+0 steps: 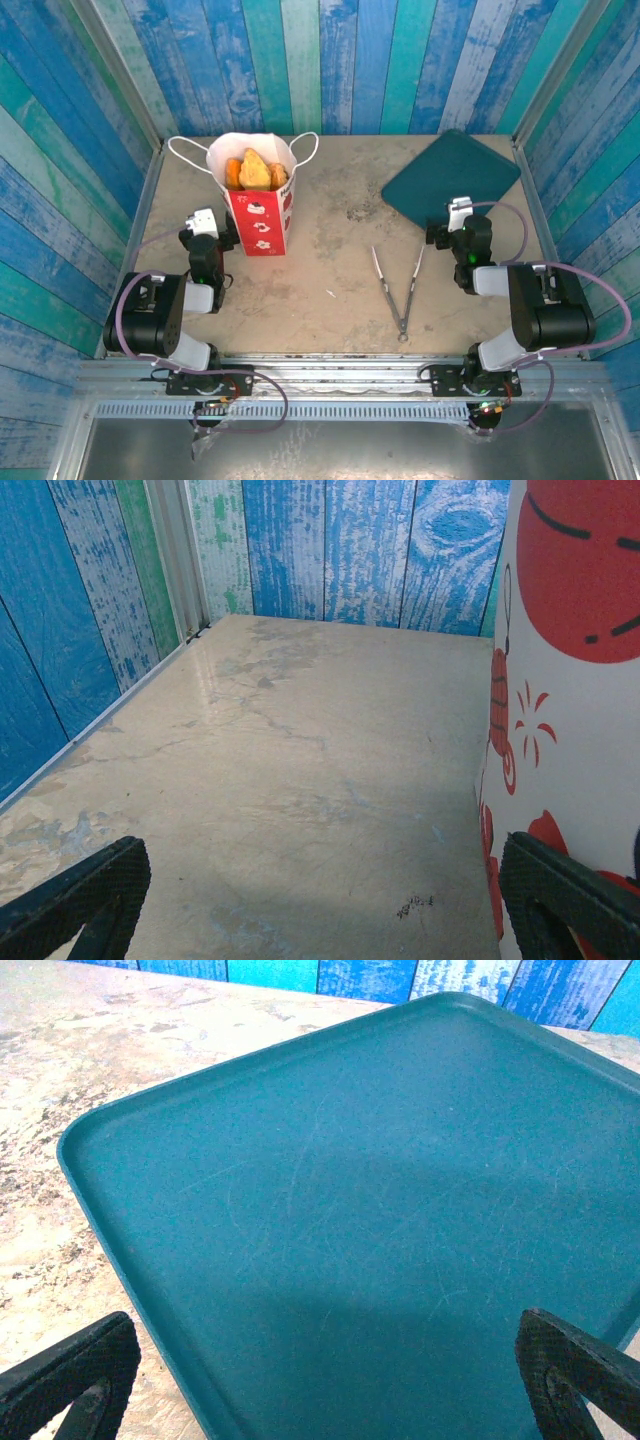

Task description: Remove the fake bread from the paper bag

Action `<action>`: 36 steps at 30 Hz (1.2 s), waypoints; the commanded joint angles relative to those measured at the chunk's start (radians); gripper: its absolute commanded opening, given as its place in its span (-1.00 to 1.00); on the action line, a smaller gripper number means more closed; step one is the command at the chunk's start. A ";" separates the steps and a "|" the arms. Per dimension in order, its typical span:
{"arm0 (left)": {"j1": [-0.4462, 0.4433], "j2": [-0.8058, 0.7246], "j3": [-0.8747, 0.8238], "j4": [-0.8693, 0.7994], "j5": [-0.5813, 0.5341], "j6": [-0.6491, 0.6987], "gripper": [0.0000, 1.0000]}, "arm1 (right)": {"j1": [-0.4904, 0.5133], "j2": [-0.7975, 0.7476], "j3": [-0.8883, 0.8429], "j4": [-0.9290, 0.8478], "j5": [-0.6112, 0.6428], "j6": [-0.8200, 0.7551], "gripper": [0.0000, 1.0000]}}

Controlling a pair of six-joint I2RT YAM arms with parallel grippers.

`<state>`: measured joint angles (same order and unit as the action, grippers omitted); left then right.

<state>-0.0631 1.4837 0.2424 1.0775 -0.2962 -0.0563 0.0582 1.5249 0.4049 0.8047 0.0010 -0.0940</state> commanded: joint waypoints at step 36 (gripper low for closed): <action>0.009 -0.256 0.039 -0.251 -0.145 -0.066 0.88 | -0.018 -0.218 0.314 -0.791 -0.205 0.263 1.00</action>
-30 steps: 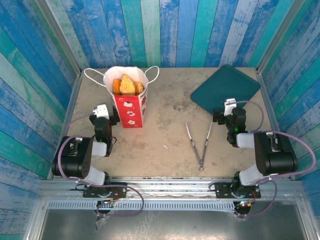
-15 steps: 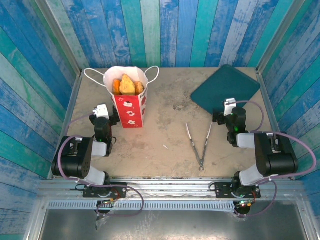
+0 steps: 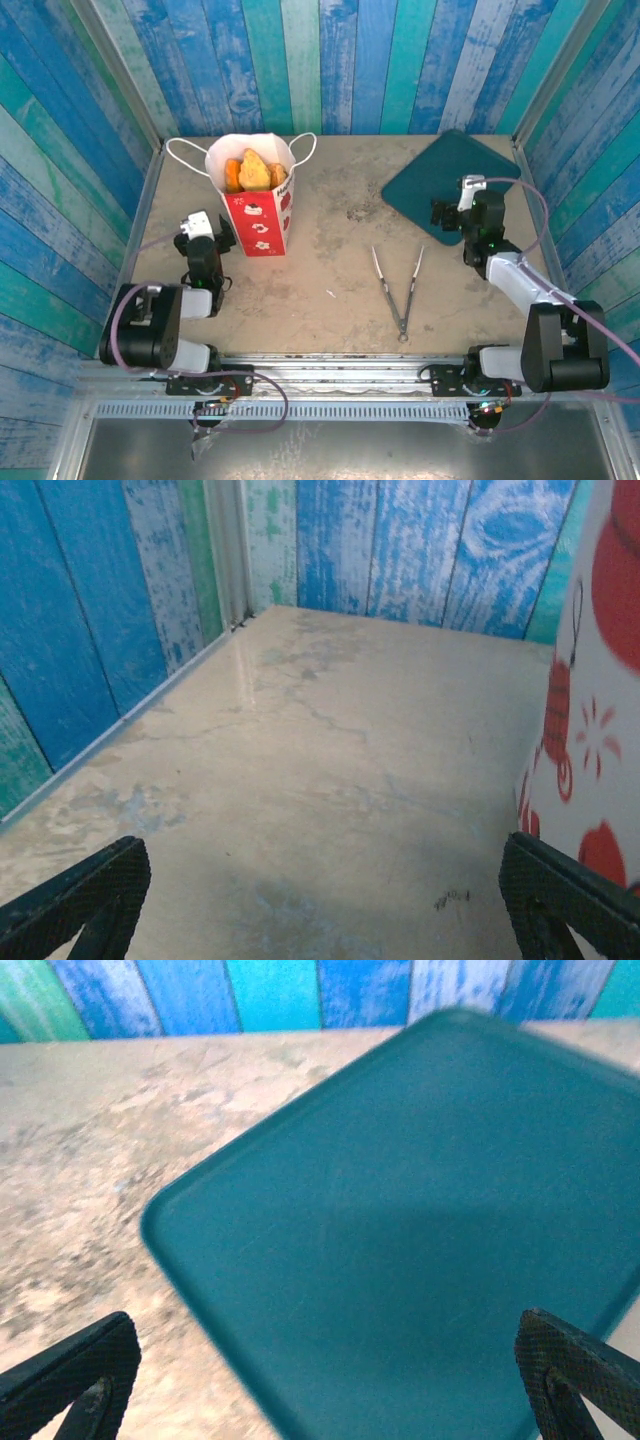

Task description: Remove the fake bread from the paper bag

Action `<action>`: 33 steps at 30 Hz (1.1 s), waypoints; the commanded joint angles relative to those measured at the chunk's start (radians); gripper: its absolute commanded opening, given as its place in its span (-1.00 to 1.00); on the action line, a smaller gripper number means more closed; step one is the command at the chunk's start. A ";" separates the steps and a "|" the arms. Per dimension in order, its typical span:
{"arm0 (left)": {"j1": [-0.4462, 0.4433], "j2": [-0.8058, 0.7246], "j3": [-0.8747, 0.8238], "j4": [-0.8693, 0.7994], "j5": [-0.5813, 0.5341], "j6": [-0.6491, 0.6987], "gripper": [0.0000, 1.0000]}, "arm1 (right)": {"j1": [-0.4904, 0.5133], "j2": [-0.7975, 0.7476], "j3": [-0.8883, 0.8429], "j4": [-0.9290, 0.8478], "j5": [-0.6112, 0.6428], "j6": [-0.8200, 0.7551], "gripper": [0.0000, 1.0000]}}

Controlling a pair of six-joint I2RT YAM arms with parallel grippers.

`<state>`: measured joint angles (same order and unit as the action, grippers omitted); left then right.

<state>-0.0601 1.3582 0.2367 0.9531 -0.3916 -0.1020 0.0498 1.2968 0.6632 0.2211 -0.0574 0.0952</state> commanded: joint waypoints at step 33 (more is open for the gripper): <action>0.006 -0.891 0.396 -1.423 0.278 -0.598 0.87 | 0.460 -0.200 -0.026 -0.891 -0.078 0.498 0.55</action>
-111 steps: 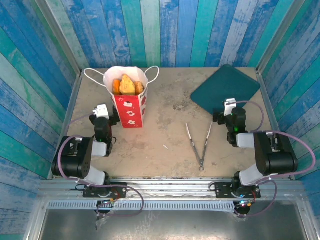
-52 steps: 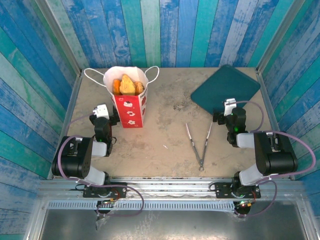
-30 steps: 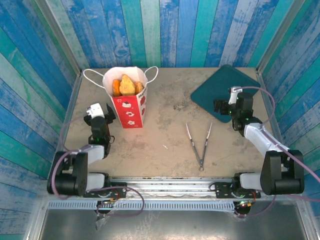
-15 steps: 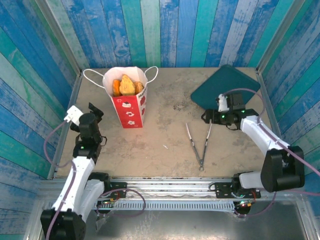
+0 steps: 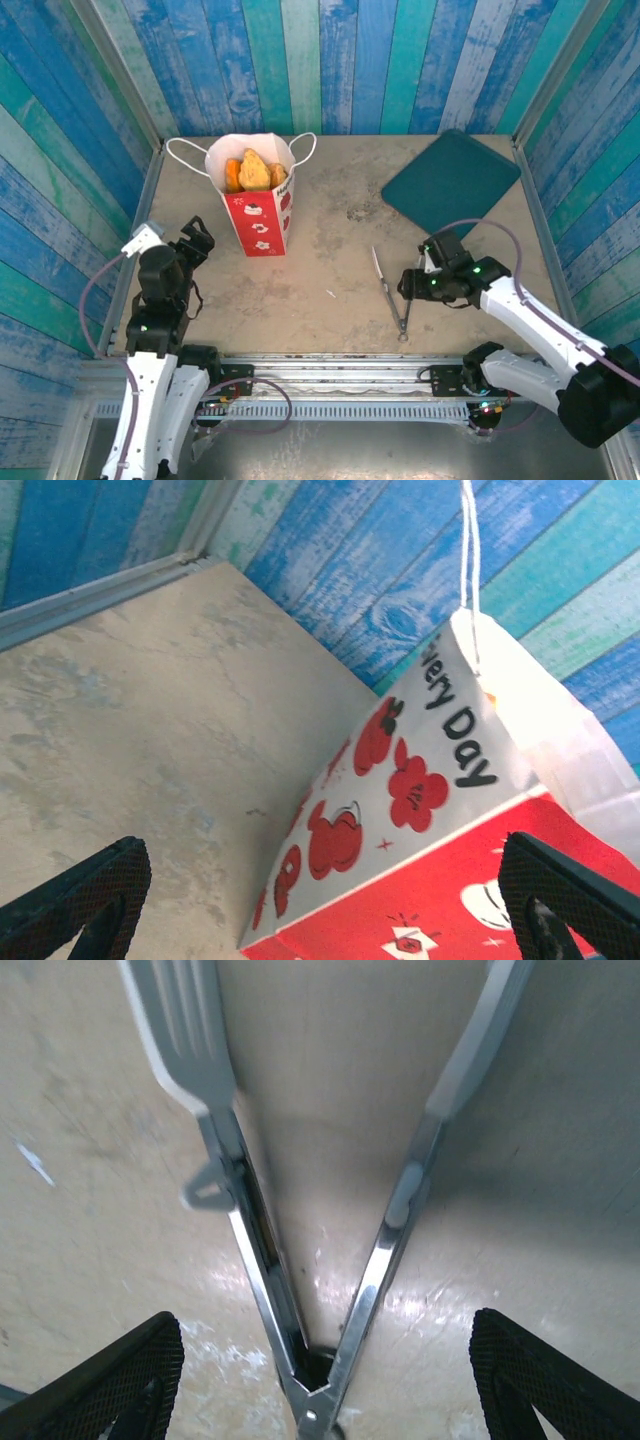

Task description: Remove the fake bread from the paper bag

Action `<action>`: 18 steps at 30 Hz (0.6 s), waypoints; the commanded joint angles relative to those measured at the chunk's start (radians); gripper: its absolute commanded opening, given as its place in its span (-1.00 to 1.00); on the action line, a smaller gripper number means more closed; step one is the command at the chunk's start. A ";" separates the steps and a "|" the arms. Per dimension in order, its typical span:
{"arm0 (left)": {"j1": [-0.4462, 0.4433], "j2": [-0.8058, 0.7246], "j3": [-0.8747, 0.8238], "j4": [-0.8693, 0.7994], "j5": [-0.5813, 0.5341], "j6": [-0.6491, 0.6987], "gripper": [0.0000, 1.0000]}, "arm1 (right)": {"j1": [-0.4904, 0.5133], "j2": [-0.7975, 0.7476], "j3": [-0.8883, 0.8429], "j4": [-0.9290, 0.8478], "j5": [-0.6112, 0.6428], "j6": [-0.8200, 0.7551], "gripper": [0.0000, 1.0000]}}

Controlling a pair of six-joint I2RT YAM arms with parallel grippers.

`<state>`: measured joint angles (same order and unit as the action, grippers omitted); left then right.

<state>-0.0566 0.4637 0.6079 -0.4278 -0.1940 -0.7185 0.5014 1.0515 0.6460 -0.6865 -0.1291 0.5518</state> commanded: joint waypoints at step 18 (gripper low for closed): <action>0.002 0.029 0.094 -0.122 0.038 0.073 0.87 | -0.134 0.101 -0.095 -0.034 0.170 0.164 0.01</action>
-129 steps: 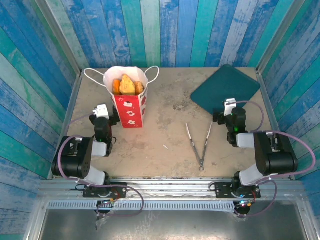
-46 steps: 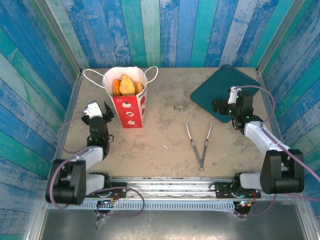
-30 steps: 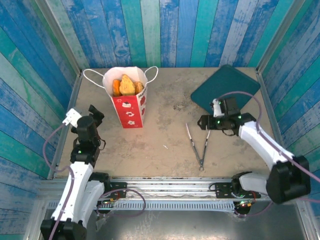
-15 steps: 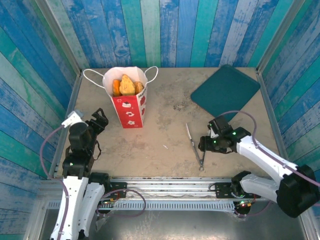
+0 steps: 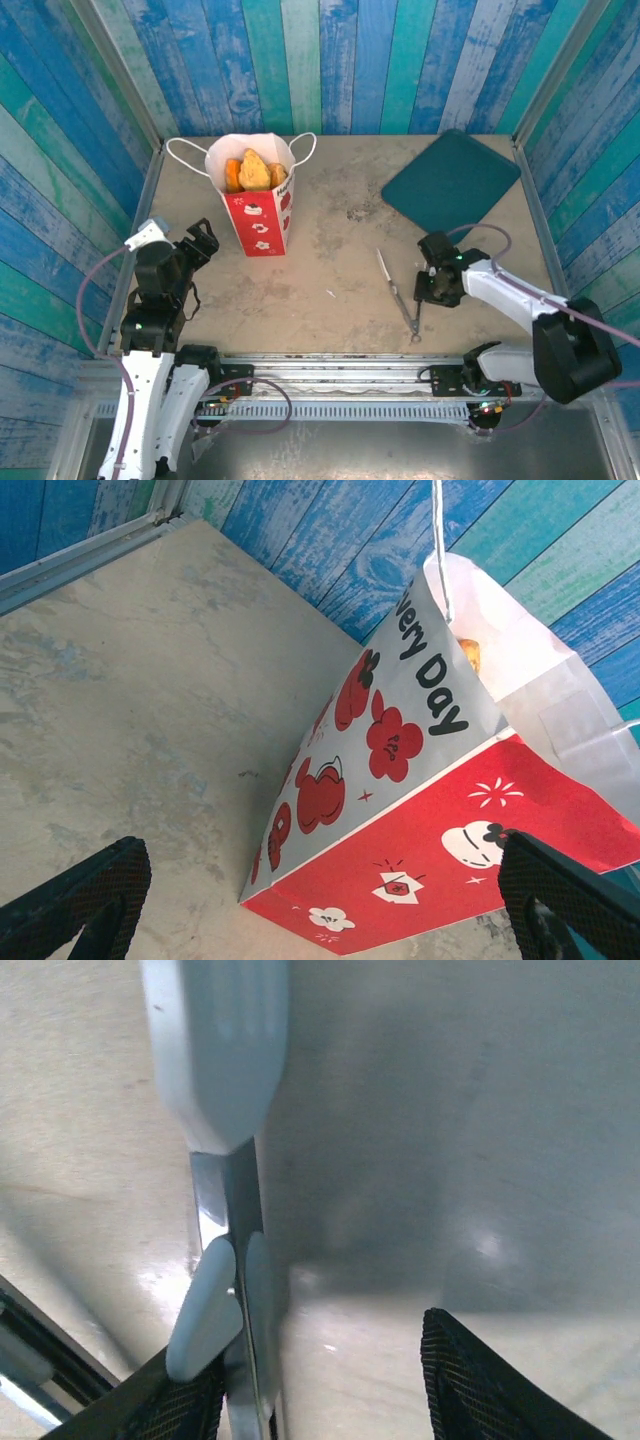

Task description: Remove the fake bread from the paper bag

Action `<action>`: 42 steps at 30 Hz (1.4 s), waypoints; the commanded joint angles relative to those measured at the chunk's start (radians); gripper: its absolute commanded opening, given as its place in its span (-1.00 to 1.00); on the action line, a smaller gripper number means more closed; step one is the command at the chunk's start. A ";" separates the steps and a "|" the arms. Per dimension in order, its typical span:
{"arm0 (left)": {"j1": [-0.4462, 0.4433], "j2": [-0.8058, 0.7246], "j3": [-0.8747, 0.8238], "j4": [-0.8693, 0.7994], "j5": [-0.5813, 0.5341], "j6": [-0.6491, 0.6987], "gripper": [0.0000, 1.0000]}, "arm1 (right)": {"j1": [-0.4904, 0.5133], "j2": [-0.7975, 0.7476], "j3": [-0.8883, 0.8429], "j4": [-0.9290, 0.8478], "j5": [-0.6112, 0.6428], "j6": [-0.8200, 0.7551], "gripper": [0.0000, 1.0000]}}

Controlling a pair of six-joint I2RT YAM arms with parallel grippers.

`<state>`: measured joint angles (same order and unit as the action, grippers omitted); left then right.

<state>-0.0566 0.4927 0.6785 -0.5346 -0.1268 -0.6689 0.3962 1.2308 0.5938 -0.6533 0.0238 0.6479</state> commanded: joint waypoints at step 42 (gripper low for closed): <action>0.002 -0.017 0.051 0.005 -0.101 0.144 0.87 | -0.160 0.948 1.133 -0.327 -0.006 -0.782 0.08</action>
<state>-0.0566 0.4736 0.7029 -0.5453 -0.2024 -0.5488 0.2306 2.1448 1.7061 -0.9276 -0.0101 -0.1211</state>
